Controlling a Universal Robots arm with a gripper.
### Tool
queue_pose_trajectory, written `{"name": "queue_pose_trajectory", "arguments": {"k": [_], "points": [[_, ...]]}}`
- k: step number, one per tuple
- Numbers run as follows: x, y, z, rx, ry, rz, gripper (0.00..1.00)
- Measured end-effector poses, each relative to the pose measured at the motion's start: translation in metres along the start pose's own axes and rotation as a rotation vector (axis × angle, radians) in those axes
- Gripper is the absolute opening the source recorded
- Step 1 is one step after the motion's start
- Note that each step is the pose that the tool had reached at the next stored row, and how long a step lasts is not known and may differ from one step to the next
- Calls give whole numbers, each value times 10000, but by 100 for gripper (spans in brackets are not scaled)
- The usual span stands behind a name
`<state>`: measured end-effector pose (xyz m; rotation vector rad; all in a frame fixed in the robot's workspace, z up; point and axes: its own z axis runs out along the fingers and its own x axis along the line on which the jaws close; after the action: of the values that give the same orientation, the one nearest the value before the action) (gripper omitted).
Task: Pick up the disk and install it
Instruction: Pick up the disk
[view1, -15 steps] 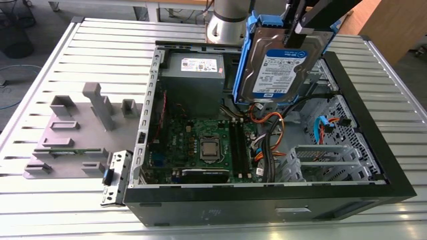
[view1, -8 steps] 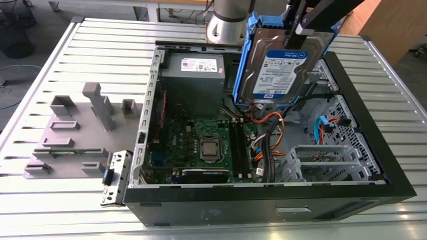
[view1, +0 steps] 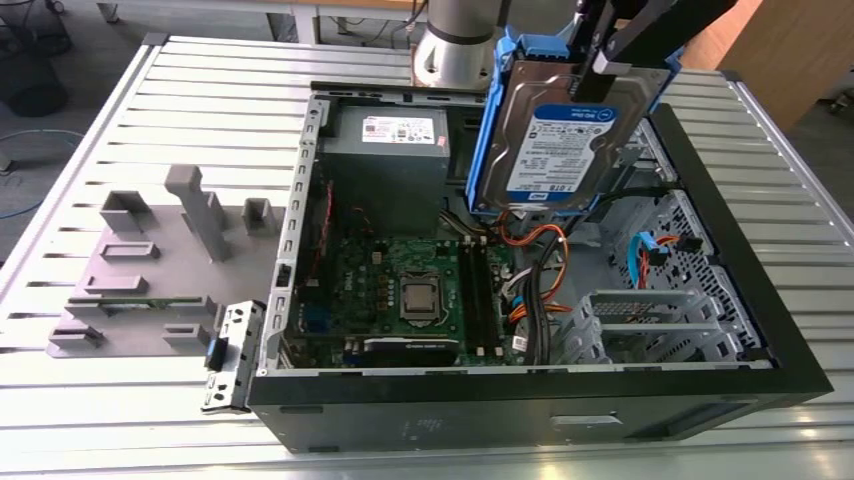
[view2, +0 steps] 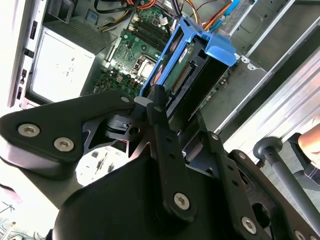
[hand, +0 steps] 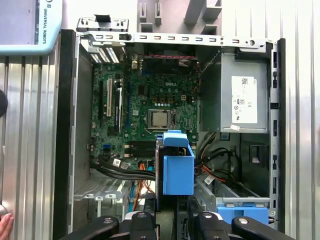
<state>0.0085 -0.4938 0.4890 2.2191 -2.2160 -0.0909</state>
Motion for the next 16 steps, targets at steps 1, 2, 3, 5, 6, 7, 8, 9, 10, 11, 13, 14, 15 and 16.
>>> {"name": "queue_pose_trajectory", "arguments": {"k": [1, 2, 3, 5, 6, 7, 8, 9, 10, 11, 13, 14, 15, 16], "points": [[2, 0, 0, 0, -1, 0, 35], [2, 0, 1, 0, -1, 0, 35], [4, 0, 0, 0, 0, -1, 35], [5, 0, 0, 0, -1, 0, 35], [5, 0, 0, 0, 0, -1, 35], [9, 0, 0, 0, -2, 0, 35], [13, 0, 0, 0, -3, -1, 35], [18, 0, 1, 0, -5, -1, 35], [25, 0, 1, 0, -4, -1, 35], [32, 0, 2, 0, -3, -1, 35], [41, 0, 3, 0, -4, 0, 35], [46, 0, 4, 0, -4, 0, 35], [49, 0, 5, 0, -5, 0, 35], [54, 0, 5, 0, -4, 0, 35]]}}
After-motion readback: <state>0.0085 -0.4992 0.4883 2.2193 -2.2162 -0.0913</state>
